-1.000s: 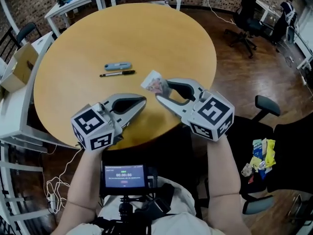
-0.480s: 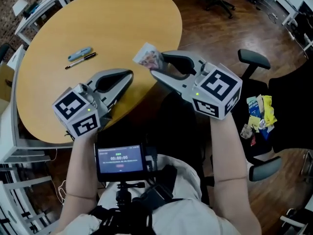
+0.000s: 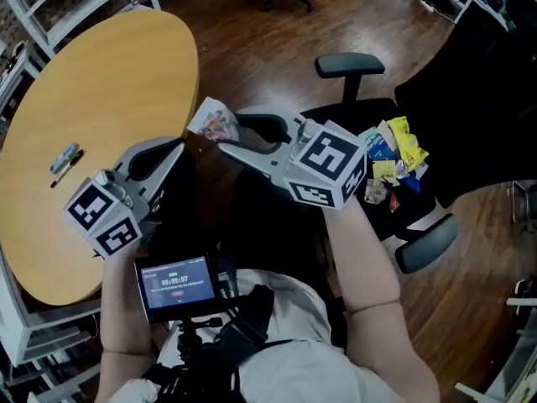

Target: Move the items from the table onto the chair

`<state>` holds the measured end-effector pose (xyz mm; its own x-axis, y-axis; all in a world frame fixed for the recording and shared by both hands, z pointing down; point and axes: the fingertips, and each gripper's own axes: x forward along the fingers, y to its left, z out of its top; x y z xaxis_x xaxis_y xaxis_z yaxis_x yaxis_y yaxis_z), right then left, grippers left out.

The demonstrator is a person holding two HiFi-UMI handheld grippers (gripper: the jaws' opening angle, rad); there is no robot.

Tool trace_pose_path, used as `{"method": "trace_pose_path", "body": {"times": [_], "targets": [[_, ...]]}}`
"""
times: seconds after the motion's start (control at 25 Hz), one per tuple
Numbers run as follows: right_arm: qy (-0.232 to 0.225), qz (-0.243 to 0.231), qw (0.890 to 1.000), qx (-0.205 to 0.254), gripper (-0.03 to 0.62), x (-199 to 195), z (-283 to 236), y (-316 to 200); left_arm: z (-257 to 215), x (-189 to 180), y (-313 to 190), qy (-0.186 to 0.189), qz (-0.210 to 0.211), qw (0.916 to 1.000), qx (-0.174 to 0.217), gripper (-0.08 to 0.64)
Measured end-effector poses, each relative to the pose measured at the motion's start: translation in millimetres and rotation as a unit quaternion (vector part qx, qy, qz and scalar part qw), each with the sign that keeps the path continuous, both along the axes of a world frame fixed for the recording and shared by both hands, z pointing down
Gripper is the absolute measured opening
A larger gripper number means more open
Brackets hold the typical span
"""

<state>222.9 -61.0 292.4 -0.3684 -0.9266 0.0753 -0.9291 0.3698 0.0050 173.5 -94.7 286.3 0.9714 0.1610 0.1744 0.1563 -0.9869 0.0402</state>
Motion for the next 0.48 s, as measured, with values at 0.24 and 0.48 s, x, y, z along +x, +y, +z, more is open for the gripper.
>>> {"method": "trace_pose_path", "body": {"times": [0.24,0.48], "targets": [[-0.003,0.102,0.995,-0.012,0.178,66,16,68,0,65,60,0.010,0.091,0.9958,0.001,0.011],[-0.007,0.224,0.974,-0.043,0.178,131,47,134,11,112,103,0.031,0.152,0.9872,-0.039,0.011]]}}
